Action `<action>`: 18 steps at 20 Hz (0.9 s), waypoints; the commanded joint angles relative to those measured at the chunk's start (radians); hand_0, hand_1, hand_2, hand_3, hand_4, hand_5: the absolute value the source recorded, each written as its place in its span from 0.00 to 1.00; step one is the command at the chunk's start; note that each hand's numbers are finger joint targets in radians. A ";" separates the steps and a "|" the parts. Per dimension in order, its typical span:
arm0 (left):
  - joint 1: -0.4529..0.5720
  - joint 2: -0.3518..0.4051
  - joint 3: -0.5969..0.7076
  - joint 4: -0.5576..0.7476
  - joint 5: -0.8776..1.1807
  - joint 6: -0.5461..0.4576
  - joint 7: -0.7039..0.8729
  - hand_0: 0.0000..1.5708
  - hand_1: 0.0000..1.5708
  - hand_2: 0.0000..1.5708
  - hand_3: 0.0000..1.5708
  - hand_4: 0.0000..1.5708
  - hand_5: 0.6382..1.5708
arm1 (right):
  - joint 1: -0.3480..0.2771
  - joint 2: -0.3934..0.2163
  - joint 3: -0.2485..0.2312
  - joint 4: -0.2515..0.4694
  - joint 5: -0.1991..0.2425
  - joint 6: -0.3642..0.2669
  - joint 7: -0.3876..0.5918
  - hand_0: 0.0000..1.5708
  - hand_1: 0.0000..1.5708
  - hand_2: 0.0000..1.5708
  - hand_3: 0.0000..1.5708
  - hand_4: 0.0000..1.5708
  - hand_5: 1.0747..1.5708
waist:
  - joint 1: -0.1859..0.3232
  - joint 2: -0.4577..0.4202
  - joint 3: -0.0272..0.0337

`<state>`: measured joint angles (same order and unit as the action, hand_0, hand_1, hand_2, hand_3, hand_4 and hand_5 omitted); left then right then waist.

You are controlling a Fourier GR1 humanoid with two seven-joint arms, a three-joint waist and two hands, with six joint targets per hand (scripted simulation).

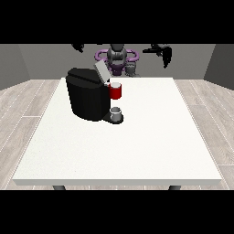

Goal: Insert the coffee pod into the coffee machine and close the lid

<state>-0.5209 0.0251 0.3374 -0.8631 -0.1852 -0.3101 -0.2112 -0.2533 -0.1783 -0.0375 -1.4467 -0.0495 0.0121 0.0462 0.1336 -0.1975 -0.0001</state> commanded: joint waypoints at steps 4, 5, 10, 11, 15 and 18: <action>0.103 -0.024 -0.142 -0.175 0.118 0.022 0.063 0.00 0.00 0.00 0.00 0.07 1.00 | -0.096 -0.027 -0.060 0.144 -0.019 0.037 -0.026 0.00 0.00 0.00 0.00 0.00 1.00 | 0.065 0.040 0.0005; 0.106 0.006 -0.061 -0.202 0.099 0.014 0.065 0.00 0.00 0.00 0.00 0.07 1.00 | -0.079 0.029 0.011 0.056 -0.006 0.037 0.007 0.00 0.00 0.00 0.00 0.00 1.00 | -0.008 0.064 0.0002; 0.144 -0.013 -0.086 -0.317 0.135 0.026 0.130 0.00 0.00 0.00 0.00 0.00 1.00 | -0.130 -0.009 -0.062 0.169 -0.036 0.061 -0.024 0.00 0.00 0.00 0.00 0.00 1.00 | 0.019 0.115 0.0003; 0.183 -0.019 -0.091 -0.350 0.162 -0.009 0.162 0.00 0.00 0.00 0.00 0.00 1.00 | -0.089 -0.006 -0.078 0.201 -0.028 0.049 -0.087 0.00 0.00 0.00 0.00 0.00 1.00 | 0.052 0.100 0.0005; 0.194 -0.023 -0.132 -0.390 0.135 0.057 0.114 0.00 0.00 0.00 0.00 0.00 1.00 | -0.192 -0.009 -0.065 0.253 -0.006 0.058 -0.096 0.00 0.00 0.00 0.00 0.00 1.00 | 0.016 0.190 0.0003; 0.227 0.008 -0.141 -0.434 0.149 0.049 0.129 0.00 0.00 0.00 0.00 0.00 1.00 | -0.226 0.015 -0.055 0.292 0.010 0.037 -0.100 0.00 0.00 0.00 0.00 0.00 1.00 | 0.010 0.202 0.0002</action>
<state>-0.3259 0.0134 0.2049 -1.2562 -0.0403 -0.2749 -0.0807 -0.4465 -0.1850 -0.1089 -1.1940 -0.0600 0.0580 -0.0323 0.1648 -0.0322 0.0002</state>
